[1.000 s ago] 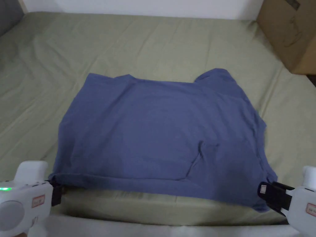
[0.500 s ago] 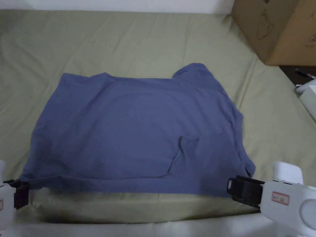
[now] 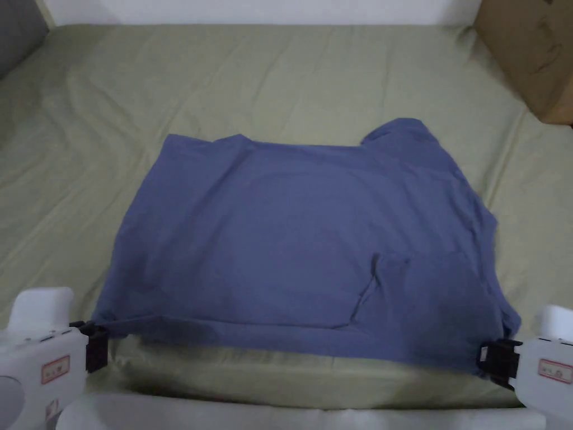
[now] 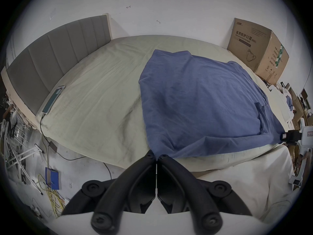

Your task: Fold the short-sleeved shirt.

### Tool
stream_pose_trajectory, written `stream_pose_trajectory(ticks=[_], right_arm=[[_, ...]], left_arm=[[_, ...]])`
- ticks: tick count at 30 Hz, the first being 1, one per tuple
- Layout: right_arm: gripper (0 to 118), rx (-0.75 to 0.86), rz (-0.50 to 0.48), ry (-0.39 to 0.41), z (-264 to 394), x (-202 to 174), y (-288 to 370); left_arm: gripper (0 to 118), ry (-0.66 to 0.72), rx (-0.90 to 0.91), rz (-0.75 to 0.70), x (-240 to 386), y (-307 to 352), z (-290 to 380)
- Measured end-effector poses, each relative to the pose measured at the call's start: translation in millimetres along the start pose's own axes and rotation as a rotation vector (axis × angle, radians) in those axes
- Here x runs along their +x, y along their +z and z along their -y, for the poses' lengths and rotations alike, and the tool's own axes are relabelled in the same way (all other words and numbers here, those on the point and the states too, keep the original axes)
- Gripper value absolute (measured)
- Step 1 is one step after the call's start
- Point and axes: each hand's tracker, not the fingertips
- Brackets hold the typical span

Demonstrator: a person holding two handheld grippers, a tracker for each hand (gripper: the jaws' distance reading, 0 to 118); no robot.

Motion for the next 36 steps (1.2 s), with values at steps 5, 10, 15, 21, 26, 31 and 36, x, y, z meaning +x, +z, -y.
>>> stream_pose_trajectory(ticks=[5,10,15,21,26,31,36], right_arm=[[9,0.036,0.0,0.026,-9,-7,17],[9,0.09,-0.026,0.006,-36,-10,30],[9,0.139,-0.028,0.015,-79,-19,20],[9,0.128,0.015,0.034,-131,-38,-36],[9,0.074,0.06,0.033,-155,-37,-85],[44,0.046,0.06,0.095,-158,-36,-100],[86,0.094,-0.024,0.139,-149,-31,-80]], left_arm=[[0,-0.013,-0.001,-0.034,-7,3,-2],[0,-0.066,-0.006,-0.102,-9,7,-18],[0,-0.078,0.027,-0.101,-9,-1,-59],[0,-0.136,0.002,-0.092,1,-60,-125],[0,-0.262,-0.085,-0.108,17,-112,-160],[53,-0.266,-0.108,-0.121,13,-124,-167],[103,-0.107,-0.066,-0.06,-3,-94,-152]])
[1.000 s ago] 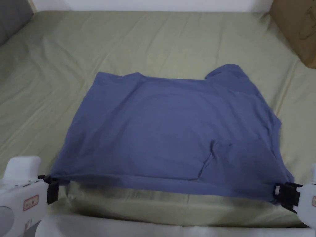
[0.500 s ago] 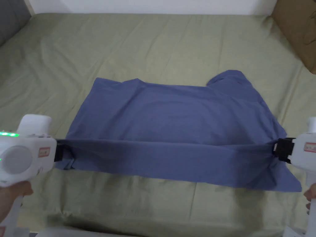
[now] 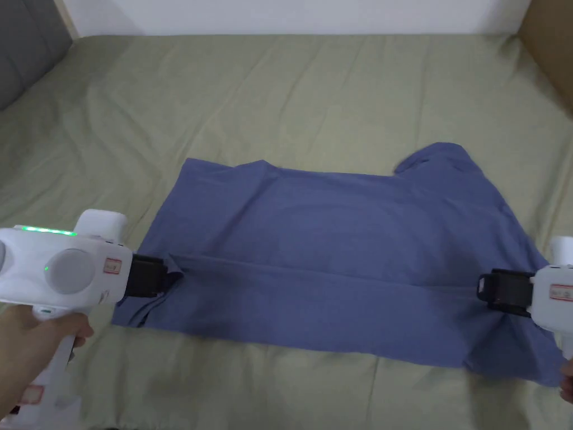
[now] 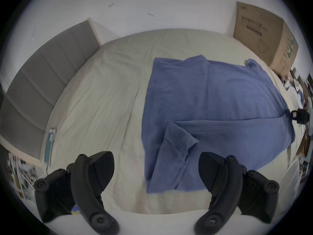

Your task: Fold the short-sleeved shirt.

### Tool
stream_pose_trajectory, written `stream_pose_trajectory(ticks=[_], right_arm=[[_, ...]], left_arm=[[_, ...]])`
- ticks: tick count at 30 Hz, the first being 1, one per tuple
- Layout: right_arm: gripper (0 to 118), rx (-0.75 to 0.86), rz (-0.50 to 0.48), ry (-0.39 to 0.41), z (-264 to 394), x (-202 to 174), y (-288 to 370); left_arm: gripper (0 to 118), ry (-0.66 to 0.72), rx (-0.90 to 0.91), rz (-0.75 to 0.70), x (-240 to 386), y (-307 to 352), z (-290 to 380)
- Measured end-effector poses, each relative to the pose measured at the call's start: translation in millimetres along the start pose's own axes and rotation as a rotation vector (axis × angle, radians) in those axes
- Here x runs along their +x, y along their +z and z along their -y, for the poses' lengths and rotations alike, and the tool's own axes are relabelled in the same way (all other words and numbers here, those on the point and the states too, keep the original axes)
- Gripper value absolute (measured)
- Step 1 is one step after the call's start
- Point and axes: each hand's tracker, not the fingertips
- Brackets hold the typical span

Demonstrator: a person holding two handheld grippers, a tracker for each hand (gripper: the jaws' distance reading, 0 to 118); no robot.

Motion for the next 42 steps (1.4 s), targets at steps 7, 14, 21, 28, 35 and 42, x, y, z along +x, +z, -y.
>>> stream_pose_trajectory(ticks=[7,14,21,28,35,42], right_arm=[[9,0.064,-0.062,-0.068,28,-3,57],[0,0.056,-0.097,-0.123,65,-7,79],[0,0.009,-0.077,-0.145,73,-9,70],[0,-0.017,-0.063,-0.133,76,-18,64],[0,-0.042,-0.034,-0.151,77,-12,61],[104,-0.051,0.032,-0.166,79,4,55]], left_arm=[[3,0.027,0.048,0.041,0,53,55],[0,0.009,-0.027,0.037,12,36,96],[45,0.025,0.035,-0.018,7,20,75],[83,-0.078,-0.031,-0.108,16,-26,55],[1,-0.056,-0.035,-0.066,20,-27,56],[1,-0.013,-0.018,-0.037,12,-13,54]])
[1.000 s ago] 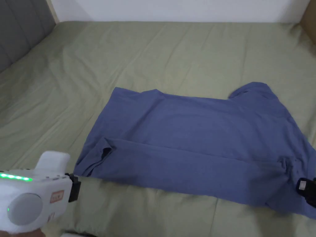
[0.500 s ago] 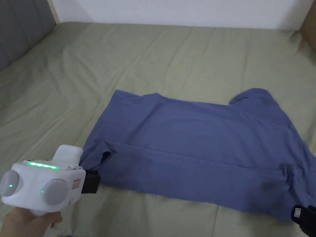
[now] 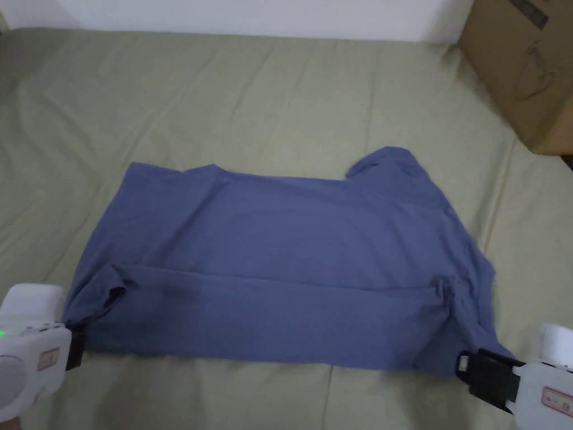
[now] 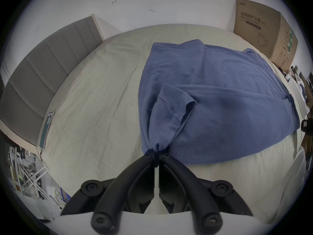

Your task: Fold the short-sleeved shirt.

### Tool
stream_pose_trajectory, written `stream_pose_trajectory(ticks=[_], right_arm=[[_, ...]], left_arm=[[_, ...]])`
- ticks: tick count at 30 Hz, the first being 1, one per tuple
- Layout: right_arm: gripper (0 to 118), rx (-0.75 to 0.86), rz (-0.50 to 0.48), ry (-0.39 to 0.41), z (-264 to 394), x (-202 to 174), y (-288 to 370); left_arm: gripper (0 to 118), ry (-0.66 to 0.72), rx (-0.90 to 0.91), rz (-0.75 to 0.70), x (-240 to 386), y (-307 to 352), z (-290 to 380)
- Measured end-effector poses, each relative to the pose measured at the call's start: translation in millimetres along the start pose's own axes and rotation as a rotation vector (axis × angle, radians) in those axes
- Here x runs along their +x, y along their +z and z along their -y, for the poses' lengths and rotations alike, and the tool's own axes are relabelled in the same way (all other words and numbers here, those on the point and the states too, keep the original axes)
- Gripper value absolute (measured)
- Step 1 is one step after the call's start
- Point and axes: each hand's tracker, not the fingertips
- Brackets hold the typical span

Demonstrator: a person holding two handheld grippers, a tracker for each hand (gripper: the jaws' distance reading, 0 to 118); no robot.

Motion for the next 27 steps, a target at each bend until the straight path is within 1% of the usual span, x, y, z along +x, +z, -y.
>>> stream_pose_trajectory(ticks=[1,3,4,5,7,8,9,10,11,12,13,14,15,16,17,18,19,21,23,24,25,27], right_arm=[[111,-0.027,0.021,0.01,0,1,-4],[107,-0.006,0.02,0.01,0,3,-9],[107,0.012,0.019,0.016,-2,5,-12],[107,0.016,0.045,0.039,-6,7,-19],[106,0.009,0.151,0.102,-11,7,-34],[102,0.01,0.195,0.139,-14,6,-41],[95,0.016,0.213,0.165,-16,8,-49],[87,-0.004,0.204,0.165,-17,10,-58],[75,-0.05,0.154,0.125,-17,13,-68],[62,-0.084,0.111,0.058,-16,14,-71],[56,-0.042,0.133,0.029,-15,12,-67],[37,-0.014,0.142,0.075,-15,7,-58],[11,-0.016,0.118,0.09,-15,5,-55],[10,-0.02,0.054,0.044,-15,3,-52],[10,-0.03,0.087,0.03,-16,0,-51],[10,-0.045,0.091,0.056,-19,-1,-51],[10,-0.037,0.097,0.064,-21,1,-47],[10,-0.016,0.082,0.044,-24,6,-32],[10,0.009,0.023,-0.042,-30,21,-15],[10,0.001,-0.001,-0.067,-32,27,-8],[10,-0.008,-0.016,-0.074,-32,26,3],[10,-0.002,0.041,-0.024,-30,29,17]], left_arm=[[1,0.006,-0.002,0.002,-1,1,-1],[1,0.008,0.001,0.0,-3,3,-1],[1,0.007,-0.002,-0.001,-4,4,-1],[1,0.006,-0.006,-0.002,-5,5,-1],[1,0.005,-0.012,-0.003,-7,7,-2],[1,0.004,-0.013,-0.004,-8,8,-1],[1,0.002,-0.014,-0.003,-9,9,-1],[1,0.003,-0.015,-0.002,-9,10,-1],[1,0.008,-0.016,0.002,-11,10,-2],[1,0.012,-0.017,0.008,-12,10,-2],[1,0.015,-0.018,0.011,-13,12,-3],[1,0.017,-0.018,0.013,-13,14,-3],[1,0.016,-0.017,0.015,-14,16,-3],[1,0.014,-0.016,0.018,-16,16,-4],[1,0.012,-0.018,0.02,-18,18,-5],[1,0.01,-0.017,0.021,-18,20,-5],[1,0.01,-0.016,0.02,-19,23,-6],[1,-0.014,-0.018,0.03,-22,31,-4],[1,-0.042,-0.021,0.028,-25,41,-1],[1,-0.047,-0.028,0.026,-28,44,0],[1,-0.047,-0.042,0.02,-30,49,3],[1,-0.019,-0.052,0.027,-33,59,12]])
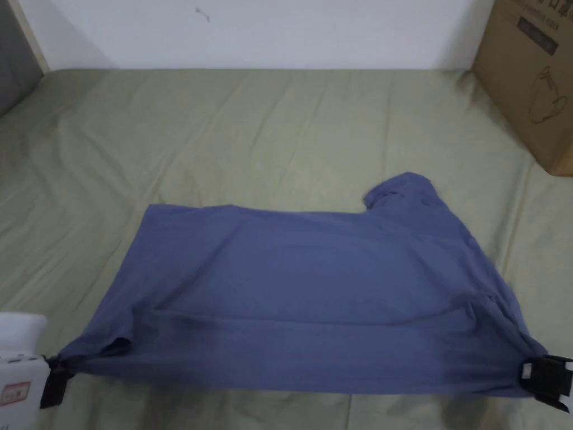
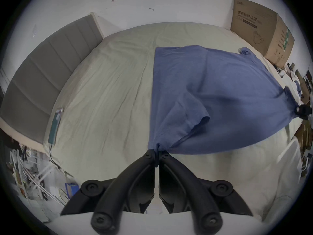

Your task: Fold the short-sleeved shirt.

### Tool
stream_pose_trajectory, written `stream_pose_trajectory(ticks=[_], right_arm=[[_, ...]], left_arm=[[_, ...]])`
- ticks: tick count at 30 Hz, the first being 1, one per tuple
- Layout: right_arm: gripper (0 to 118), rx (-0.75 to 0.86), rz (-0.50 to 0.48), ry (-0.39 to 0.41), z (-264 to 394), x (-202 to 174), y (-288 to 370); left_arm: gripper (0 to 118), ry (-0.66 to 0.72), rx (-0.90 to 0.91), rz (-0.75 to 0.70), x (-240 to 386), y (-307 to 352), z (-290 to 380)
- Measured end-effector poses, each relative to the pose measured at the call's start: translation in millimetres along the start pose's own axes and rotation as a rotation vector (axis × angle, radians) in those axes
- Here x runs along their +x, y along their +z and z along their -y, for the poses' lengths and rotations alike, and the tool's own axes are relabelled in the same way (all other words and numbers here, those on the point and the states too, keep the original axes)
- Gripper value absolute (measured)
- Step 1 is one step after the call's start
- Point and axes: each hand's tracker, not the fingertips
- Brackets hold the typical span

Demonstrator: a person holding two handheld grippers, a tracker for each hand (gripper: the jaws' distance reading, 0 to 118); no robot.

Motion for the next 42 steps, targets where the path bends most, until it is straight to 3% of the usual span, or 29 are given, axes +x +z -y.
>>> stream_pose_trajectory(ticks=[2,6,11,13,14,15,16,17,19,21,22,23,24,25,26,28,31,35,36,37,39,40,41,42], right_arm=[[10,-0.006,0.007,0.019,9,3,15],[10,-0.069,0.006,0.005,34,16,21],[10,-0.125,0.031,-0.025,52,18,5],[23,-0.126,0.061,-0.01,49,13,4],[35,-0.125,0.103,0.034,47,11,4],[58,-0.112,0.113,0.056,47,9,6],[80,-0.101,0.119,0.08,45,8,9],[91,-0.091,0.111,0.085,41,7,13],[90,-0.05,0.105,0.109,33,3,24],[86,-0.025,0.107,0.137,23,-5,30],[72,0.0,0.101,0.147,15,-7,34],[55,0.045,0.078,0.157,8,-12,37],[25,0.063,0.057,0.16,2,-15,37],[8,0.074,0.039,0.139,-6,-19,36],[5,0.084,0.01,0.108,-18,-20,31],[0,0.063,-0.026,0.109,-37,-26,24],[0,0.115,-0.04,0.188,-66,-37,12],[0,0.123,-0.063,0.192,-116,-43,-27],[16,0.133,-0.069,0.191,-127,-43,-37],[49,0.141,-0.075,0.201,-141,-44,-52],[75,0.075,-0.098,0.224,-165,-45,-80],[97,0.009,-0.117,0.231,-177,-44,-101],[111,-0.011,-0.125,0.218,-185,-43,-118],[110,-0.014,-0.11,0.232,-190,-43,-130]], left_arm=[[1,0.035,-0.003,0.043,1,10,17],[1,-0.045,-0.057,0.003,18,13,49],[2,0.04,-0.089,0.03,16,-3,73],[19,0.051,-0.083,0.011,15,-6,71],[40,0.051,-0.085,-0.011,14,-4,69],[77,0.054,-0.076,-0.02,13,-3,68],[100,0.061,-0.062,-0.034,12,-1,66],[112,0.08,-0.043,-0.052,9,3,62],[114,0.116,-0.015,-0.021,3,11,51],[111,0.153,0.039,-0.005,1,18,38],[101,0.146,0.031,0.008,2,21,29],[81,0.132,0.053,0.017,5,23,20],[39,0.111,0.066,0.021,8,23,13],[11,0.095,0.074,0.017,13,21,3],[2,0.1,0.102,0.009,18,18,-5],[0,0.096,0.098,0.017,23,11,-21],[0,0.074,0.112,0.048,35,0,-42],[0,0.083,0.117,0.066,40,-17,-77],[0,0.09,0.121,0.073,41,-20,-84],[0,0.091,0.124,0.07,42,-24,-92],[0,0.086,0.128,0.06,46,-32,-104],[0,0.079,0.123,0.054,49,-36,-109],[0,0.071,0.122,0.055,50,-39,-113],[0,0.07,0.121,0.058,51,-43,-115]])
